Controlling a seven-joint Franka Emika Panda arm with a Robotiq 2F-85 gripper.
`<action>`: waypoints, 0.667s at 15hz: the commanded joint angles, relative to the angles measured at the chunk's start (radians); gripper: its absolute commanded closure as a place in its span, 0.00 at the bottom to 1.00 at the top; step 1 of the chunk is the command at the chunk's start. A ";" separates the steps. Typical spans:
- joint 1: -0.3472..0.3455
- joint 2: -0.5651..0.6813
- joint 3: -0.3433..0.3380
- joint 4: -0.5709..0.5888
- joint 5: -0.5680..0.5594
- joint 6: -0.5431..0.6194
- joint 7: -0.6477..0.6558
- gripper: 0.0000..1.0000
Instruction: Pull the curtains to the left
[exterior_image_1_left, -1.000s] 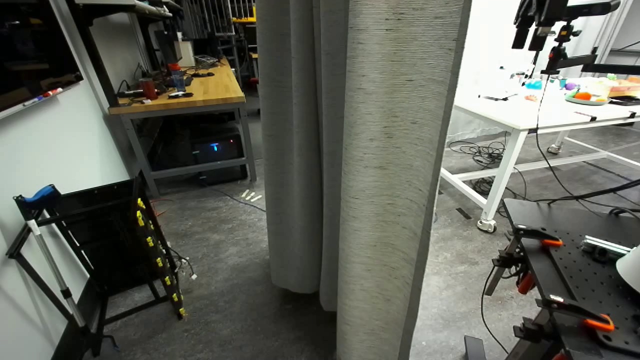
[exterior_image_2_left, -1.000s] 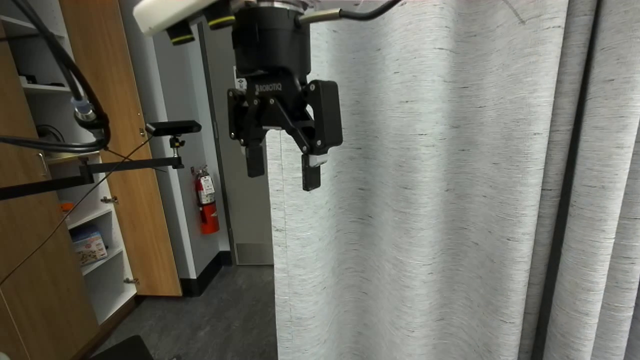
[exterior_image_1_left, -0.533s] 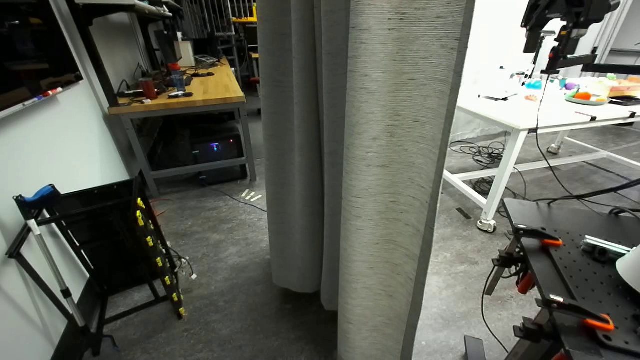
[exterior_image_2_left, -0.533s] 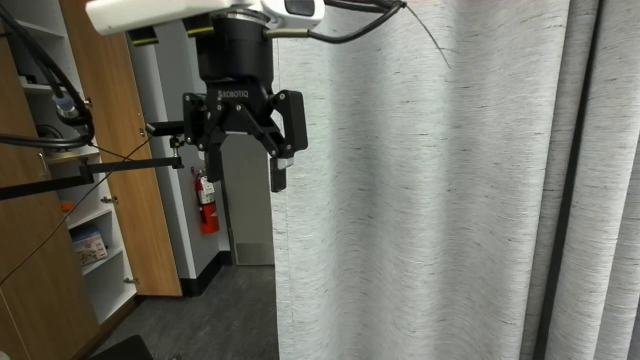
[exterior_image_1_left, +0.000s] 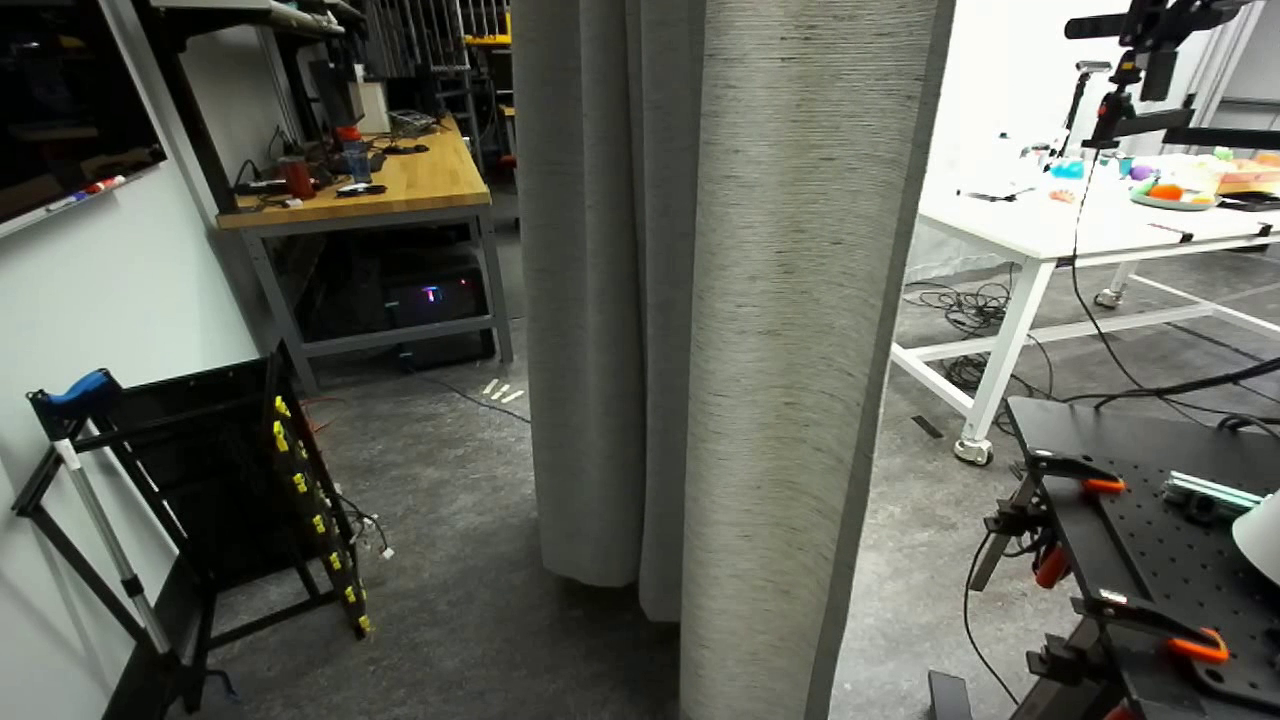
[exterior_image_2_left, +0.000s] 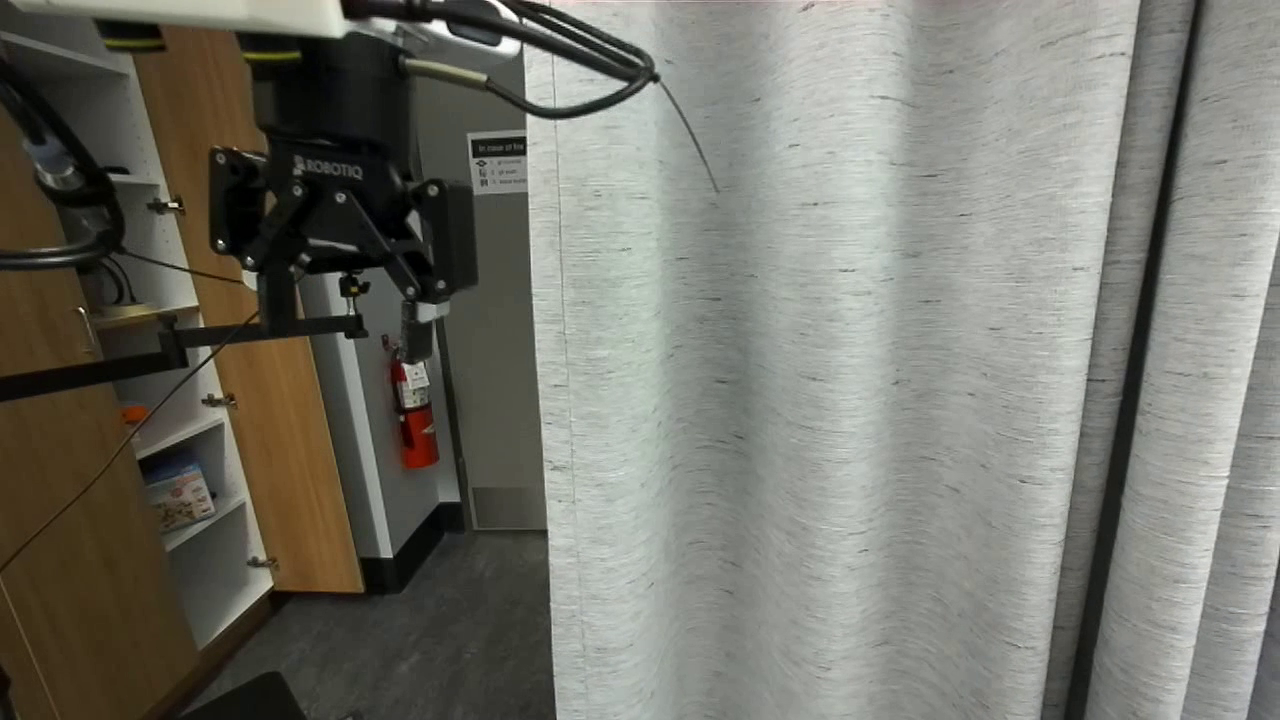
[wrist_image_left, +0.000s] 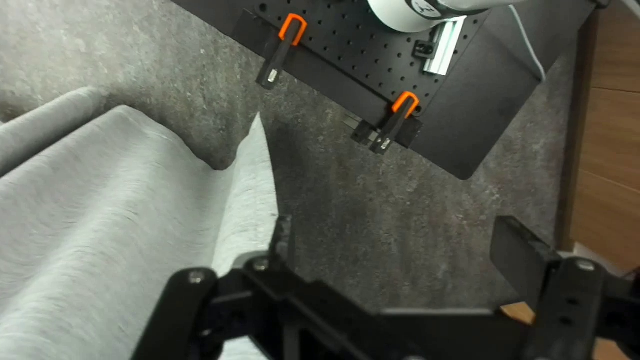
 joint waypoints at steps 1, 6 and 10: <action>0.053 -0.135 0.002 -0.047 0.088 -0.036 -0.010 0.00; 0.091 -0.156 0.003 -0.046 0.109 -0.063 -0.029 0.00; 0.086 -0.115 0.005 -0.036 0.099 -0.030 -0.012 0.00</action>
